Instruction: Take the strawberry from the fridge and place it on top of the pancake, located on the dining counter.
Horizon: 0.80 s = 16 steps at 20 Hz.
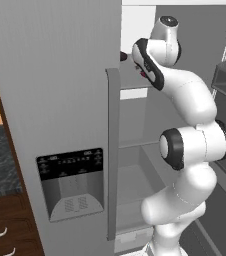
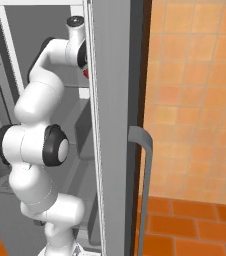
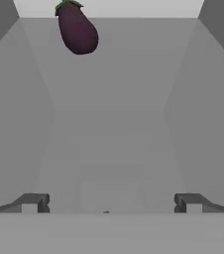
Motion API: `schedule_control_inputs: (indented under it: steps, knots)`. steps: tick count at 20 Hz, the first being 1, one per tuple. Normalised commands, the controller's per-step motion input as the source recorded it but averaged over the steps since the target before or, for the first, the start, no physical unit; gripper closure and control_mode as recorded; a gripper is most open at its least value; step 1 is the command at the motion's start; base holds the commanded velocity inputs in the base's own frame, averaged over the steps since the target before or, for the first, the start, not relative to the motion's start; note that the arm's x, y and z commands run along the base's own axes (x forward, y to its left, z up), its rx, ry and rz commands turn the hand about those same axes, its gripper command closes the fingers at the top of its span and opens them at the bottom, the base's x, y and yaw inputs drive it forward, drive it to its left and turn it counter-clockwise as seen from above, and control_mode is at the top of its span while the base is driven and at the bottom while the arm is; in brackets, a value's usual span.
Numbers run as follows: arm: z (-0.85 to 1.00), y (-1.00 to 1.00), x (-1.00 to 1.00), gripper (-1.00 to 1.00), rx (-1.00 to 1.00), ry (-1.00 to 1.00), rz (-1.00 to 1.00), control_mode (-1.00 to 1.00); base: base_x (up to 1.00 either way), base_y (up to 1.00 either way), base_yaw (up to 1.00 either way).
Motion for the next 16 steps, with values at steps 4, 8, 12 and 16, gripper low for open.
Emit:
schedule_control_inputs:
  steps: [4,8,12,16]
  knots:
    - [-0.13,0.01,-0.08,-1.0,0.0,0.0,0.0,-1.0,0.0,0.0,0.0]
    - [-0.06,0.03,-0.14,-1.0,0.0,0.0,0.0,-1.0,0.0,0.0,0.0]
    - [-0.01,0.0,-0.1,-1.0,0.0,0.0,0.0,-1.0,0.0,0.0,0.0]
    - [-0.03,0.0,-0.01,-1.0,0.0,0.0,0.0,-1.0,0.0,0.0,0.0]
